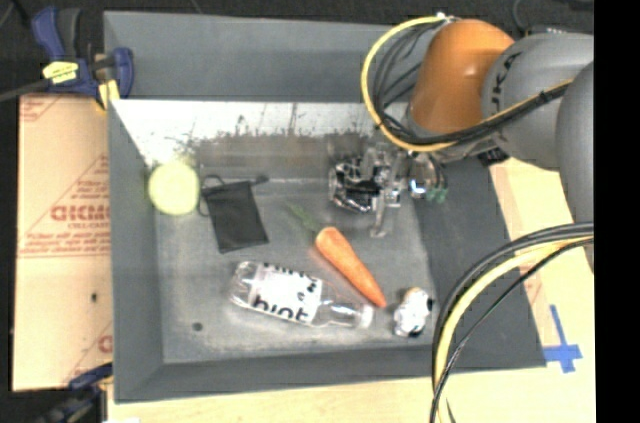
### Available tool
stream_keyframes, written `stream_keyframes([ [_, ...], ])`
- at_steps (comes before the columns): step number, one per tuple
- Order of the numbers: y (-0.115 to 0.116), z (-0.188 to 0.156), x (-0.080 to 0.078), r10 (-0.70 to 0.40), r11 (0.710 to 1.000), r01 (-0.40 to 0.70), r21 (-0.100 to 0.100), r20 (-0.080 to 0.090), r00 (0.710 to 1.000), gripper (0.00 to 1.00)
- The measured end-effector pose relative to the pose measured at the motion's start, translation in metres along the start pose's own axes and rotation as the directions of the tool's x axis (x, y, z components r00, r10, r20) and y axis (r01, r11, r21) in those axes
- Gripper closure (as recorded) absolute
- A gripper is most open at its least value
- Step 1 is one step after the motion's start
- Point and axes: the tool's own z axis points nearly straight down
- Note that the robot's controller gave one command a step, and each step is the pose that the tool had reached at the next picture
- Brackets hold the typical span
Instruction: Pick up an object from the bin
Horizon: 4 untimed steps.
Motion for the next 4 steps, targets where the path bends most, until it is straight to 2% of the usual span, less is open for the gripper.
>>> stream_keyframes([
  [1, 0.011, -0.020, 0.007, 0.161, 0.987, -0.161, 0.001, 0.007, 0.987, 0.00],
  [2, 0.005, 0.009, 0.004, 0.261, 0.965, -0.261, -0.002, 0.009, 0.965, 0.00],
  [3, -0.003, 0.025, 0.005, 0.271, 0.963, -0.271, -0.002, 0.018, 0.963, 1.00],
  [4, -0.003, 0.025, 0.005, 0.271, 0.963, -0.271, -0.002, 0.018, 0.963, 1.00],
])
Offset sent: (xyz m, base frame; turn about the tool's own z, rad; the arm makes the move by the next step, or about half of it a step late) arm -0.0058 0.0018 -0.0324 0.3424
